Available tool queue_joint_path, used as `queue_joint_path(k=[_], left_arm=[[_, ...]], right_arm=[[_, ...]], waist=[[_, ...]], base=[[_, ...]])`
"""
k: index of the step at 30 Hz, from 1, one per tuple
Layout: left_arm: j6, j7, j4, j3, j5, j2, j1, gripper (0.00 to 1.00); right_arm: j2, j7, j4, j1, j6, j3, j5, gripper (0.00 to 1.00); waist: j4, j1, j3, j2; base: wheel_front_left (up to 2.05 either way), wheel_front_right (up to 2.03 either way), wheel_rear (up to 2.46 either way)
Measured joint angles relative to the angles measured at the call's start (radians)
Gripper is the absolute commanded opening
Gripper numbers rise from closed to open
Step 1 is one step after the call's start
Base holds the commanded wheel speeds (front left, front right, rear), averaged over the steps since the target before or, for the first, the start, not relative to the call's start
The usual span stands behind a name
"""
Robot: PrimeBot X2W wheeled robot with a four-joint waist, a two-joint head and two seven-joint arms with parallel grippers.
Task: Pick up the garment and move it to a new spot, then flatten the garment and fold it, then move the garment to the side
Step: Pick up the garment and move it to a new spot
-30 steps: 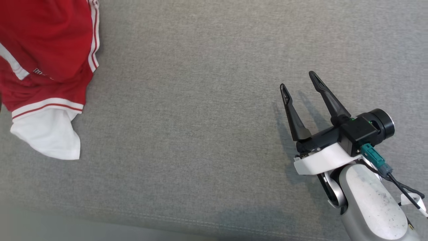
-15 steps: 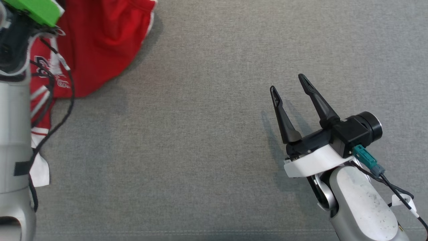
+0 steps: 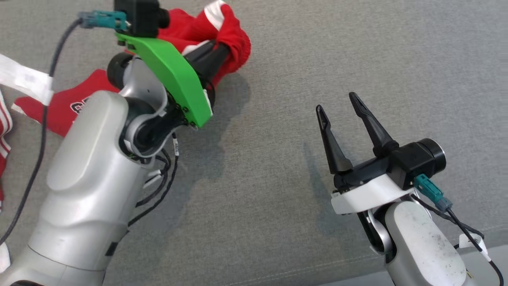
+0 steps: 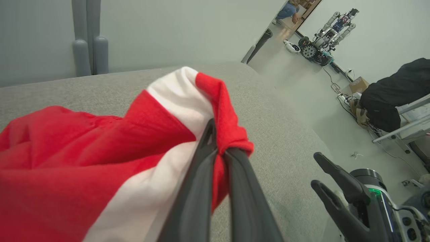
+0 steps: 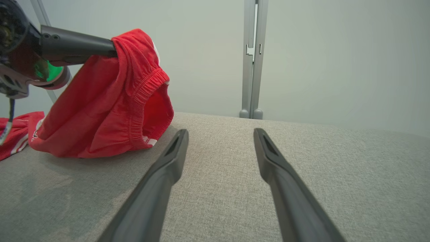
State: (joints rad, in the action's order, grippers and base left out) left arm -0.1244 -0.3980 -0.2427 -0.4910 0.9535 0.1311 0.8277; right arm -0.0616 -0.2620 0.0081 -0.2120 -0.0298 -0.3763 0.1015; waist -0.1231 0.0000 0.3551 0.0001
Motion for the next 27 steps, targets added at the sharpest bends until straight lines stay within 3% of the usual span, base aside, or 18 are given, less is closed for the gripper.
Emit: queue_joint_path(k=[9,27], left_arm=[[0.0,0.03,-0.016,-0.093,-0.059,-0.053,-0.023,0.0],[0.036,0.067,-0.129,-0.237,-0.173,-0.082,-0.035,0.0]], right_arm=[[0.003,0.0,0.006,0.032,-0.008,-0.023,0.014,1.0],[0.006,0.0,-0.023,0.083,-0.035,-0.065,0.083,1.0]], waist=[[-0.119,0.0,-0.036,0.0],[-0.378,0.0,-0.067,0.0]], base=[[0.0,0.0,0.0],[0.0,0.0,0.0]])
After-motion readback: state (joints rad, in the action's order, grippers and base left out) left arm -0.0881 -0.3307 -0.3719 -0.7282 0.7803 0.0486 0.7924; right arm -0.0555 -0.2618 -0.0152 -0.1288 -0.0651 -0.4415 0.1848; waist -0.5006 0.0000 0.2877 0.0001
